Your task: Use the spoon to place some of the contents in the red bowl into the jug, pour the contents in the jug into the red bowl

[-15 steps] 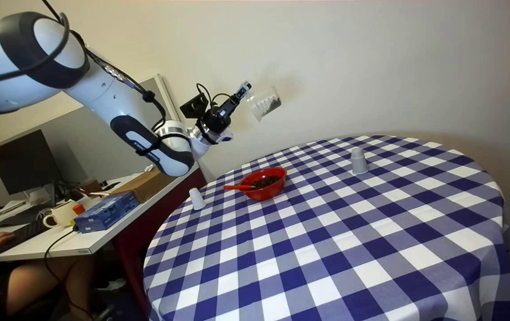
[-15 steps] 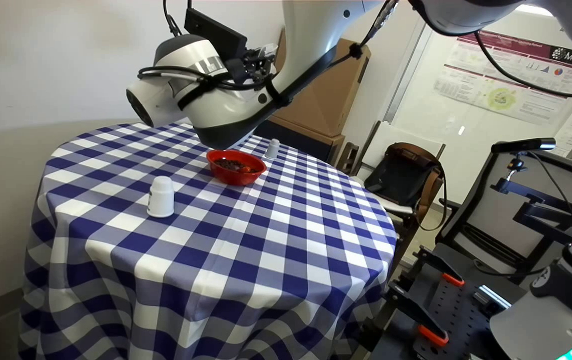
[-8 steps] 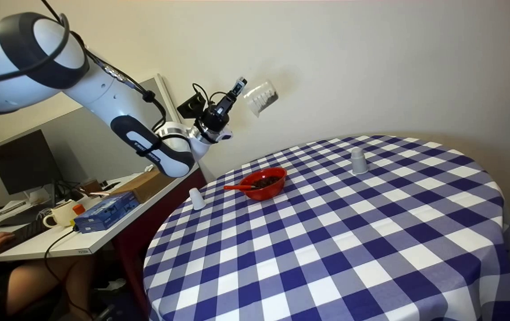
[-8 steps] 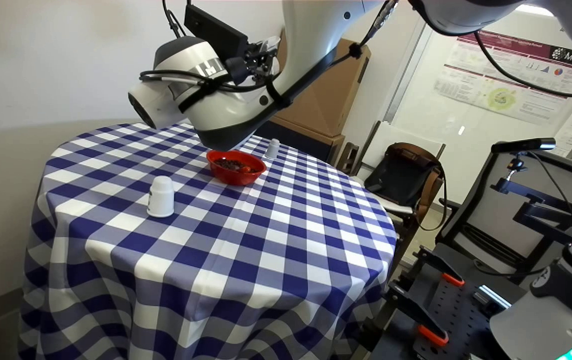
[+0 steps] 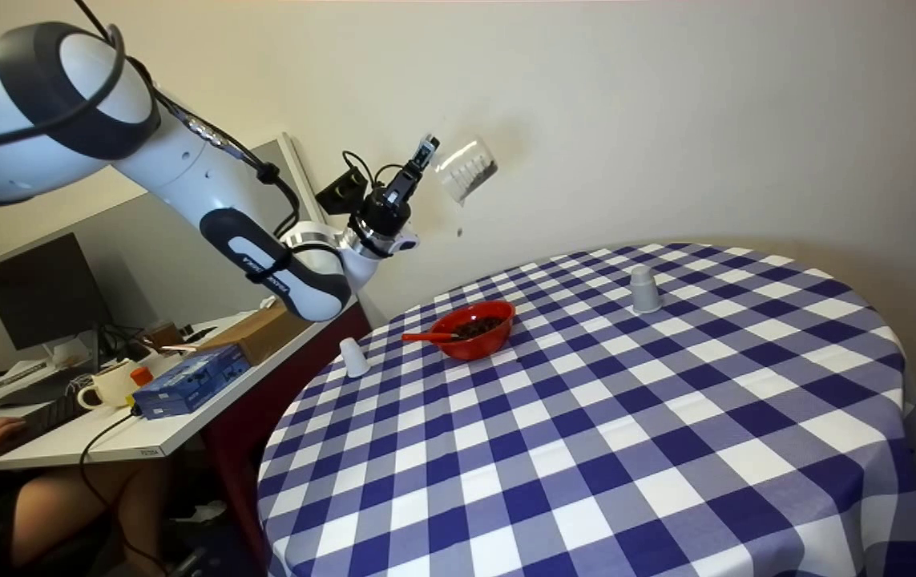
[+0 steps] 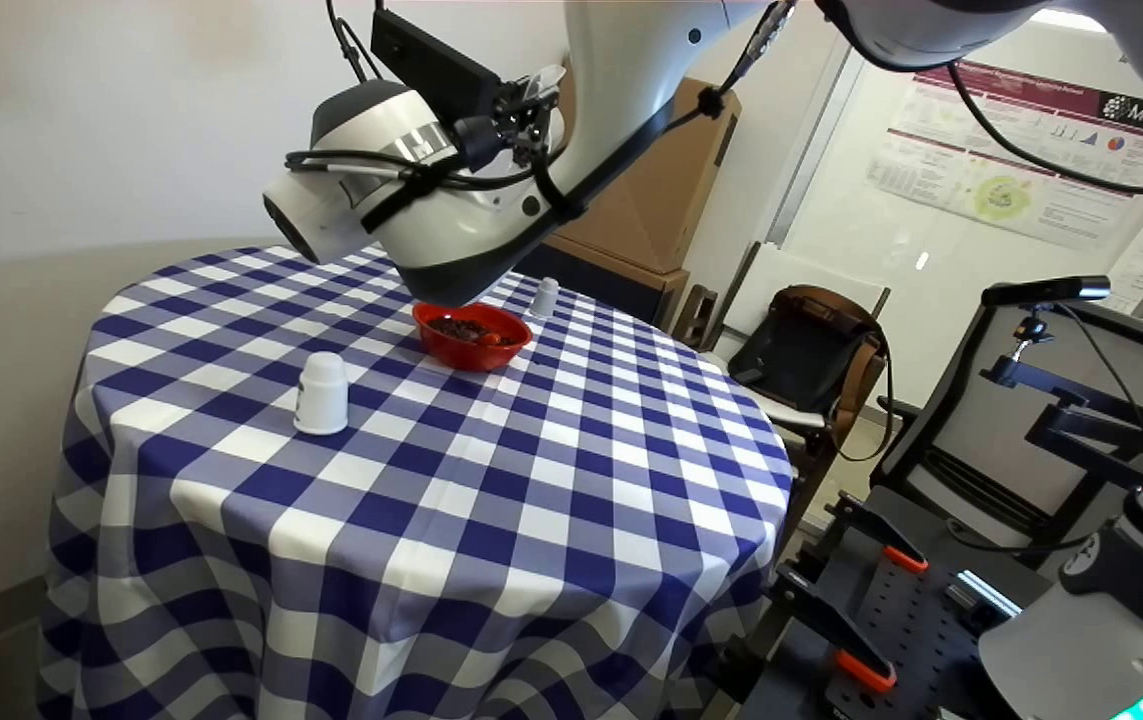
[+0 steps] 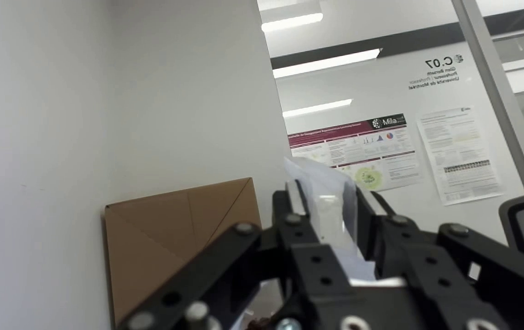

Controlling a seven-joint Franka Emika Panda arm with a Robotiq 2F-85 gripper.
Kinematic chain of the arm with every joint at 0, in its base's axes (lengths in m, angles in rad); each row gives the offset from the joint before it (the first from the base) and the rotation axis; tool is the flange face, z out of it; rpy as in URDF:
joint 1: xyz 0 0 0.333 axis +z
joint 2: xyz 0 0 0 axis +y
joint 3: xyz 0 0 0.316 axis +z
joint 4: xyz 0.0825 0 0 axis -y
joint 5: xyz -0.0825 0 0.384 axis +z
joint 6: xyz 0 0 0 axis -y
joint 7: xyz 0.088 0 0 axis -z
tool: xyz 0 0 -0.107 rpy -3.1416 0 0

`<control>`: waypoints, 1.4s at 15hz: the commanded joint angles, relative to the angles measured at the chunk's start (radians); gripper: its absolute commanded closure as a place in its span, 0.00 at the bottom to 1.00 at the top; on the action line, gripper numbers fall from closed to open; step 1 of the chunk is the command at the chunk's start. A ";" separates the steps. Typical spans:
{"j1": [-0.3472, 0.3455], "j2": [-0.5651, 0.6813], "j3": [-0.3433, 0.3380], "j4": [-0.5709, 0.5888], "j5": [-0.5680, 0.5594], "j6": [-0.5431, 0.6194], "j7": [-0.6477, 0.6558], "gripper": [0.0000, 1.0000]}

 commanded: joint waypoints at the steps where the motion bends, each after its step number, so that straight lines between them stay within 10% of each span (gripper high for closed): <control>1: 0.010 0.002 -0.014 -0.017 -0.034 -0.042 0.018 0.88; 21: 0.007 0.007 -0.021 -0.016 -0.058 -0.112 0.036 0.89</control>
